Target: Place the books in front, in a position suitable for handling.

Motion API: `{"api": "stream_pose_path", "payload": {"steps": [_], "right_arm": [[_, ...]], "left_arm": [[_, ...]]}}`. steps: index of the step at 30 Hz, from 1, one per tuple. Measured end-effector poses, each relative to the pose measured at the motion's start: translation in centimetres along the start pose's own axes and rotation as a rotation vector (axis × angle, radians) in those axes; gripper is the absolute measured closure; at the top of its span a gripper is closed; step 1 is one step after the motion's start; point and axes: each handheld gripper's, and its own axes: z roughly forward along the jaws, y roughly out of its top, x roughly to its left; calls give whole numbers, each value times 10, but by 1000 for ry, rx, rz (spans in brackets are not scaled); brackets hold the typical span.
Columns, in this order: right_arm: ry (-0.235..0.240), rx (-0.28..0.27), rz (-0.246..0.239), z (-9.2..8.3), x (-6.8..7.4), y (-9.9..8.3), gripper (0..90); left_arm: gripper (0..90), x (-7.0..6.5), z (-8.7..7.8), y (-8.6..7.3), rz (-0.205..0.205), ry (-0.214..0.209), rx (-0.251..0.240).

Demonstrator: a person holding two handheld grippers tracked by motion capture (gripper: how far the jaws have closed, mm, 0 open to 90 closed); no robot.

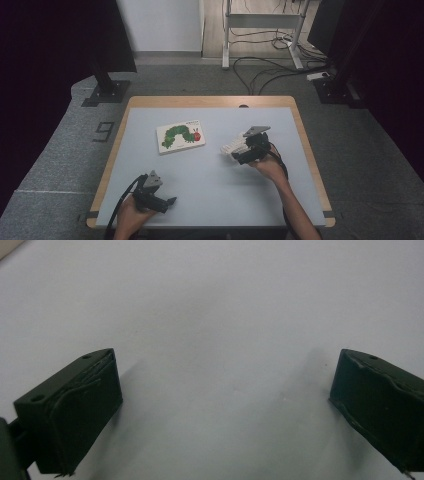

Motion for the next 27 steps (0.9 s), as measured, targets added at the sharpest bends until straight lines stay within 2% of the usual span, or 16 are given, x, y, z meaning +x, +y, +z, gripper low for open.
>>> {"api": "stream_pose_path", "payload": {"steps": [10, 17, 20, 22, 24, 27], "right_arm": [[-26, 71, -2, 30, -5, 2, 24], [-13, 89, 28, 41, -12, 0, 148], [-23, 96, 46, 43, -12, 0, 229], [-29, 101, 51, 42, -12, 0, 342], [-14, 100, 59, 40, -12, 1, 478], [-13, 105, 74, 39, -12, 1, 563]], "left_arm": [[0, 0, 0, 0, 0, 0, 0], [0, 0, 0, 0, 0, 0, 0], [0, 0, 0, 0, -1, 1, 0], [0, 0, 0, 0, -1, 0, 0], [0, 0, 0, 0, -1, 1, 0], [0, 0, 0, 0, -1, 1, 0]]}}
